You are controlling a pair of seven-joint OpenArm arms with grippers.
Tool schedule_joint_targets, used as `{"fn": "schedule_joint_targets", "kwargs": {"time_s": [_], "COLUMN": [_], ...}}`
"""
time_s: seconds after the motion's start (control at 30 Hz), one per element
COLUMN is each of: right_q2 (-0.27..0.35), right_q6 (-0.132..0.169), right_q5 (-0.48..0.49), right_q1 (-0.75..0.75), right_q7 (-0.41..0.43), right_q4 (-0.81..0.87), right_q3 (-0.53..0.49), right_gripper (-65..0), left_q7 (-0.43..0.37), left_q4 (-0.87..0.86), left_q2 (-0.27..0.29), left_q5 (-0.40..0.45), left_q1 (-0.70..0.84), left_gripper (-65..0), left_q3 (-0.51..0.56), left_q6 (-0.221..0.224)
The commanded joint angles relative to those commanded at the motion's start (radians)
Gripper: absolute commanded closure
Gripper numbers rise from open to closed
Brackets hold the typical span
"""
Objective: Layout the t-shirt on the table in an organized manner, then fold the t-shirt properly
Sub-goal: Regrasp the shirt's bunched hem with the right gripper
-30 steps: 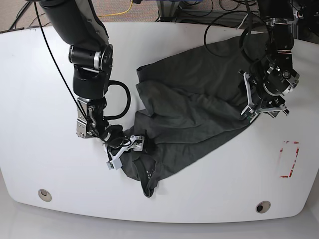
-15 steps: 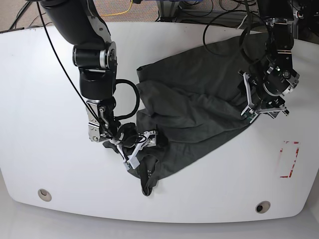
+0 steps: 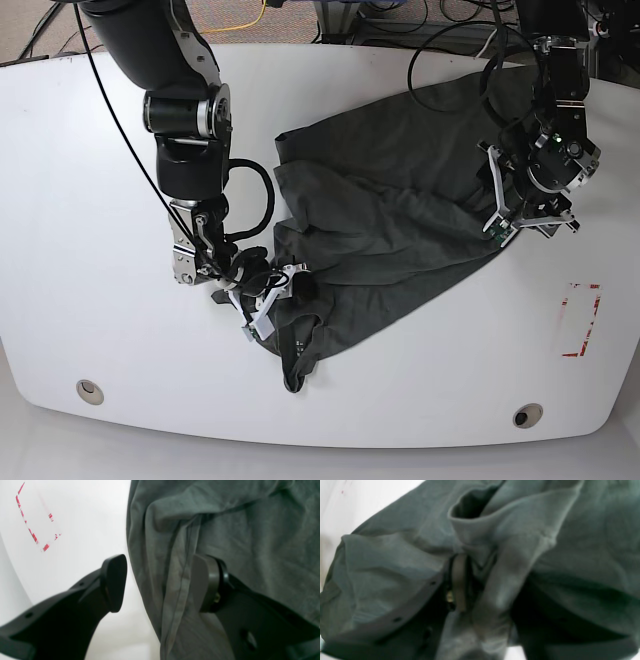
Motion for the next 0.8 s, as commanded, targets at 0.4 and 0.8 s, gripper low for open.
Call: {"fn": "schedule_joint_targets", "kwargs": {"time_s": [0.4, 0.8], "right_q2": [0.003, 0.002], "right_q6": [0.000, 0.000], "right_q5": [-0.003, 0.000], "right_q1": [-0.023, -0.020], "right_q7": [0.000, 0.000], "right_q4": [0.043, 0.044], "right_q3": [0.000, 0.000], "right_gripper": [-54.5, -44.1], "left_q7": [0.000, 0.000], "left_q4": [0.000, 0.000], "left_q2": [0.000, 0.000], "left_q5": [0.000, 0.000], "left_q1": [-0.003, -0.003], "left_gripper": [-37.9, -37.9], "left_q3": [0.002, 0.002], "left_q6": [0.000, 0.000]}}
